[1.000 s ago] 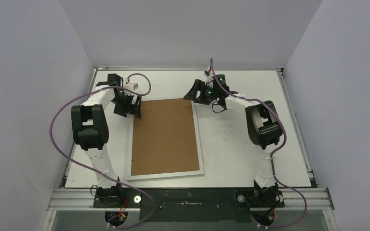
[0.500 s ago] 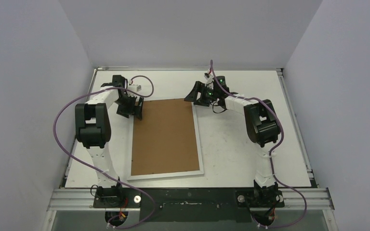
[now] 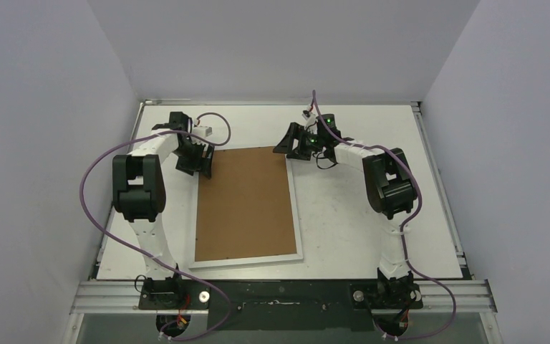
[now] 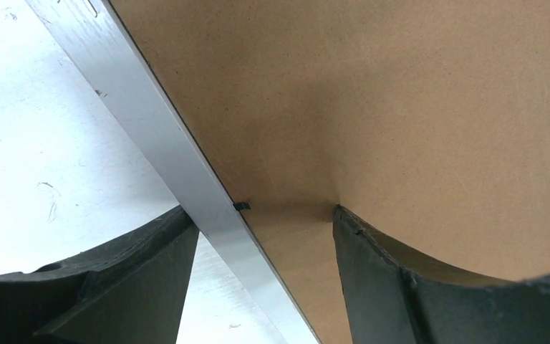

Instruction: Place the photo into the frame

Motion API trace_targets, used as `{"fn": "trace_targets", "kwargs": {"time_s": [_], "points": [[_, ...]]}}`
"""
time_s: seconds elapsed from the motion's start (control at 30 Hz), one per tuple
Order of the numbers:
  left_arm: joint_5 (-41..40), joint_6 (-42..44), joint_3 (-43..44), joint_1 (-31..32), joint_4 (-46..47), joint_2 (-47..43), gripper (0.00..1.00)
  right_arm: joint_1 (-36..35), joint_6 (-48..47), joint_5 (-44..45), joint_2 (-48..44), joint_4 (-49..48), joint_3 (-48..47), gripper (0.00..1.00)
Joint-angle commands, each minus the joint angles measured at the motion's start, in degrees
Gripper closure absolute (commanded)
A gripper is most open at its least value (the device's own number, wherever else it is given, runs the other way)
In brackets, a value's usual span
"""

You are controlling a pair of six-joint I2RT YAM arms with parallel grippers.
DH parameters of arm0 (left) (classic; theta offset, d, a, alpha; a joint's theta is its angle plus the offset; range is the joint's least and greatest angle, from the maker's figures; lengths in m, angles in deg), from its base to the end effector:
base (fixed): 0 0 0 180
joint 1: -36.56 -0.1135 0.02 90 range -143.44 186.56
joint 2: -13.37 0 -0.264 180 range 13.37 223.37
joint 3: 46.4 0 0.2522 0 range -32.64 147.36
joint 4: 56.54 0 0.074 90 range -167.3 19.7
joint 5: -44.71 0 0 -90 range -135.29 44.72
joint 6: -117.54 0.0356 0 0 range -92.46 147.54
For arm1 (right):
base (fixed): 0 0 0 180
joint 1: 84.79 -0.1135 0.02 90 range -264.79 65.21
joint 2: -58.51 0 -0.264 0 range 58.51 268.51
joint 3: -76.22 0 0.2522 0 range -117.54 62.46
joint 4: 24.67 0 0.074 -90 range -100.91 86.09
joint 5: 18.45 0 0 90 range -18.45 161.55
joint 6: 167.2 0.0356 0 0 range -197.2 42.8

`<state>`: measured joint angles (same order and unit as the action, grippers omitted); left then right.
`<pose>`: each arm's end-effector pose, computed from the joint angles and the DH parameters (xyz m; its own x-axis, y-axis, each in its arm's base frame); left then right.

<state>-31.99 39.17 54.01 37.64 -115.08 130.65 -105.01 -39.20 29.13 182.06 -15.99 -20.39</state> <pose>0.4095 -0.0159 0.1698 -0.9323 0.2138 -0.2916 0.2698 0.9483 -0.1673 0.4348 0.1858 0.1609 -0.9045 0.1512 -0.3987 -0.2701 0.5205 0.8101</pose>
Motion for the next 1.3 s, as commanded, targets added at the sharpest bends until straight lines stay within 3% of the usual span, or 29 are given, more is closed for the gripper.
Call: {"fn": "trace_targets", "kwargs": {"time_s": [0.0, 0.93, 1.27], "points": [[-4.51, 1.60, -2.78, 1.12, 4.96, 2.70, 0.35, -0.24, -0.65, -1.21, -0.90, 1.42, 1.07, 0.23], [-2.32, 2.69, -2.46, 2.55, 5.82, 2.97, 0.43, -4.24, -0.47, -0.69, 1.78, 4.90, -1.45, 0.23], [-0.24, 3.26, -1.86, 3.83, 6.20, 3.82, 0.44, -6.64, -4.34, 4.23, 4.45, 12.37, -3.17, 0.23]]}}
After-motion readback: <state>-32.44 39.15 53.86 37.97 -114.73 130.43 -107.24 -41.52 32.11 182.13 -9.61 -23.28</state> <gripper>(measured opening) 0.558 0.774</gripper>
